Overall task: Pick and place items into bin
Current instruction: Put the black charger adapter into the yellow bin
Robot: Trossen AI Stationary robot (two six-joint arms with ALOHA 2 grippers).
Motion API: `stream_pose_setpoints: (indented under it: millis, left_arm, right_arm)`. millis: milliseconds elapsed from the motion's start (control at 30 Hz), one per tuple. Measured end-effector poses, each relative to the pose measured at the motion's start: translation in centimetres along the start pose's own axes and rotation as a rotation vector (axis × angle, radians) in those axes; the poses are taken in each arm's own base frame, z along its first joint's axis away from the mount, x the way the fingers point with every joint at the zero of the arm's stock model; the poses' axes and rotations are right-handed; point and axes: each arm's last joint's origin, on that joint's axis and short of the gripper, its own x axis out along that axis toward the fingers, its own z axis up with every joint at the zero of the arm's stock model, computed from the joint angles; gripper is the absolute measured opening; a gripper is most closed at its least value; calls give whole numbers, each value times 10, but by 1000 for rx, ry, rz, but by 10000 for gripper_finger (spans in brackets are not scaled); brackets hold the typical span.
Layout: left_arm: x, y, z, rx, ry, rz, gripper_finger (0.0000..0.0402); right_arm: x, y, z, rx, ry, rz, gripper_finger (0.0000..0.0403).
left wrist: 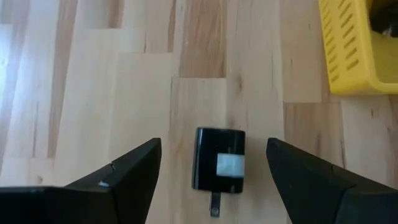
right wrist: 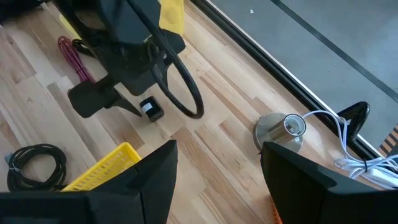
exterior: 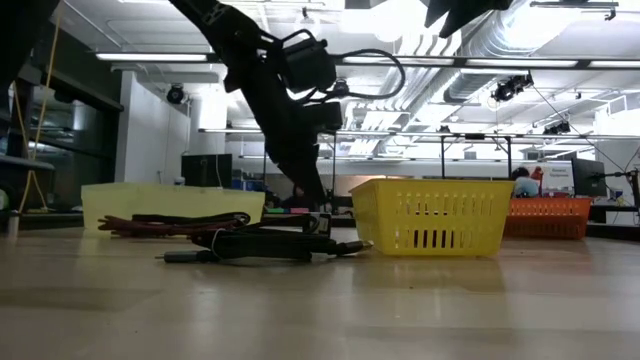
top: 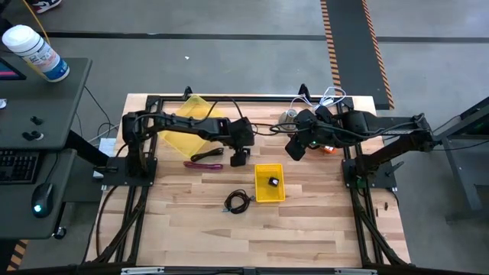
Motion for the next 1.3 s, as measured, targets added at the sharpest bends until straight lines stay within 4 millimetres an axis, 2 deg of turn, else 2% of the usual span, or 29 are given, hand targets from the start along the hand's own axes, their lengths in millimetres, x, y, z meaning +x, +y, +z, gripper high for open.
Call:
stream_pose_setpoints:
  millis: [300,500,633,867,1100,1300]
  left_arm:
    - [22,-2,-10,5,73,-13,280]
    - [27,-1,-13,-15,93,25,273]
    - [28,0,-12,-17,87,30,229]
    - [27,-1,-12,-27,87,0,116]
    - [25,-2,-12,-79,86,-31,115]
    - [11,-6,-6,-82,54,-31,145]
  right_arm:
    - [0,0,0,3,-3,-2,220]
    - [0,0,0,2,-3,-3,220]
    - [0,0,0,2,-3,-3,220]
    - [0,0,0,2,-4,-5,220]
    - [0,0,0,0,-4,-5,220]
    - [0,-1,0,-4,-1,-11,220]
